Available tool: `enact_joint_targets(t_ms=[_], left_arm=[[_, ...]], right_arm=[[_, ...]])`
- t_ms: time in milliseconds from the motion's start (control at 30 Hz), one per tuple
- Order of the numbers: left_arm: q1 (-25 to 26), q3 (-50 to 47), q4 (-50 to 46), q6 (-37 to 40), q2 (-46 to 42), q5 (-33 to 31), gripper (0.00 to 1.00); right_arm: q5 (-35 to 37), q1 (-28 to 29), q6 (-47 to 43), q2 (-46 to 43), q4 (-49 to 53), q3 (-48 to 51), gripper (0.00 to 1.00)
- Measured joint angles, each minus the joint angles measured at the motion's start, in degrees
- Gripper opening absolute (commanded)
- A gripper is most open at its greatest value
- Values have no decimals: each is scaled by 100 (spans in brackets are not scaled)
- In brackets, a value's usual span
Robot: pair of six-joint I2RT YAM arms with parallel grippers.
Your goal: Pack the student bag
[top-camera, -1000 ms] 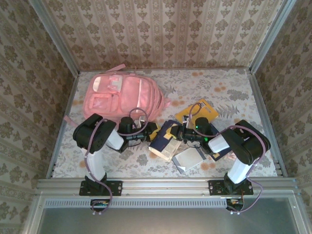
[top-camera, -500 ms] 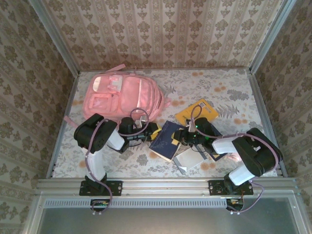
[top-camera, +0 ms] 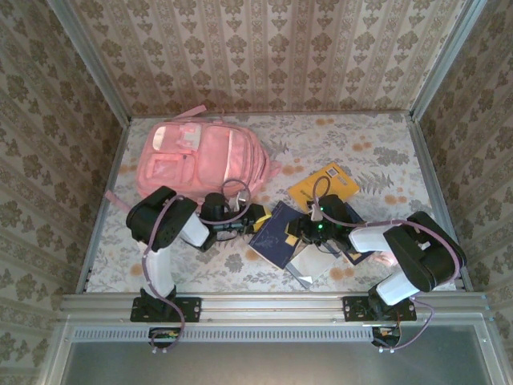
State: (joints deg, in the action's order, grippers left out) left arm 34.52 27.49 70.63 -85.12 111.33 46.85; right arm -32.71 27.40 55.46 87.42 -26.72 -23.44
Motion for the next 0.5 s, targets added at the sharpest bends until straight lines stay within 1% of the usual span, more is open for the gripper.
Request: enact_joint_targets(t_ms=[100, 200, 333, 433, 500], left_arm=[[0, 79, -350, 247, -13, 37, 30], [11, 133, -1032, 660, -225, 31, 26], [94, 400, -2614, 1561, -890, -94, 17], [256, 824, -4089, 2494, -1491, -409, 9], [350, 1049, -4817, 2994, -1801, -638, 4]], right_arm=[[0, -4, -2, 35, -4, -9, 20], [-7, -4, -2, 96, -24, -9, 20], [-37, -4, 2, 168, -109, -11, 19], [-59, -4, 4, 175, -177, -20, 19], [-81, -4, 4, 175, -229, -44, 20]])
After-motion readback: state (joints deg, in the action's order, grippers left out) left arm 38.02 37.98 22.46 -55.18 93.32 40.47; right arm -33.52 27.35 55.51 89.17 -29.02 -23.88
